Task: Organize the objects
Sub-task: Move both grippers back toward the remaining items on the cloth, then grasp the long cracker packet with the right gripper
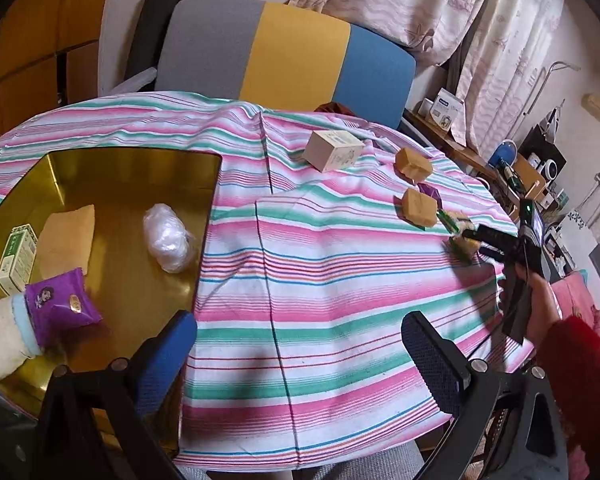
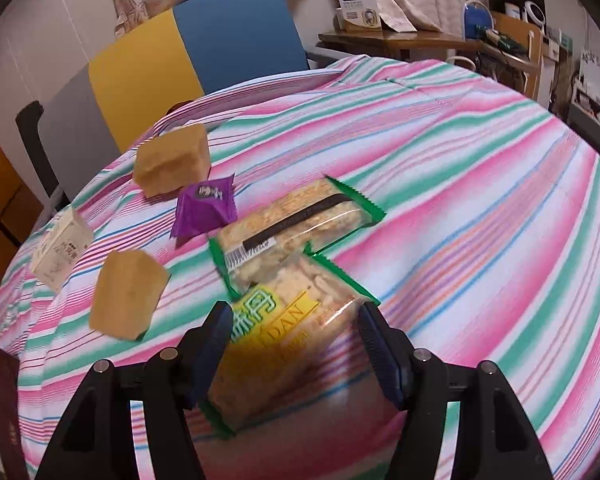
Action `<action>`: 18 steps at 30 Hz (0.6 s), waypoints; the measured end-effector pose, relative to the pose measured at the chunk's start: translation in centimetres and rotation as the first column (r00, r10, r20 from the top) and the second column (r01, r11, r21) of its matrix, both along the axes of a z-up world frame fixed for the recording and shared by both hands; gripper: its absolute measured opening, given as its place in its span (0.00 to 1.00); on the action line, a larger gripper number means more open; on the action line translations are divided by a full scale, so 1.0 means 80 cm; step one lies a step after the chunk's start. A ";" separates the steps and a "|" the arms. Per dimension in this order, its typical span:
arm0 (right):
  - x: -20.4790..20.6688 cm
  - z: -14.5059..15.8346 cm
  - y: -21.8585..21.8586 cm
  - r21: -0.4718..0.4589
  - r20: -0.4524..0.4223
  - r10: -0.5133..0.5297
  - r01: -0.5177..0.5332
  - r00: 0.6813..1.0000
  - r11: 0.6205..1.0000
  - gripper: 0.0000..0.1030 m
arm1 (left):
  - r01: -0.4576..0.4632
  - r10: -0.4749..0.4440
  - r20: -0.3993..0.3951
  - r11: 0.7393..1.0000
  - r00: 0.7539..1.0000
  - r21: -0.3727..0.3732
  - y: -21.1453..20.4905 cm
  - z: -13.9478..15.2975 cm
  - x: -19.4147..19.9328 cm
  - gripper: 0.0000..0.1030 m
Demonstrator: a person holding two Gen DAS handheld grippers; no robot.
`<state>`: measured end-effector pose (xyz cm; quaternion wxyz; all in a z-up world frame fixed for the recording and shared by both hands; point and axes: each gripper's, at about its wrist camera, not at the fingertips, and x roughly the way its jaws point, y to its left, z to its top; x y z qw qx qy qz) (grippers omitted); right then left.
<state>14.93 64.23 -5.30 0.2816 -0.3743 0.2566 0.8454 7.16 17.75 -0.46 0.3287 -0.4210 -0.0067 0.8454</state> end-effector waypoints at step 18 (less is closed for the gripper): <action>-0.030 0.022 -0.165 0.026 -0.142 0.525 -0.527 0.839 0.849 0.64 | 0.023 -0.022 0.018 0.999 1.000 -0.030 0.016 -0.013 0.006 1.00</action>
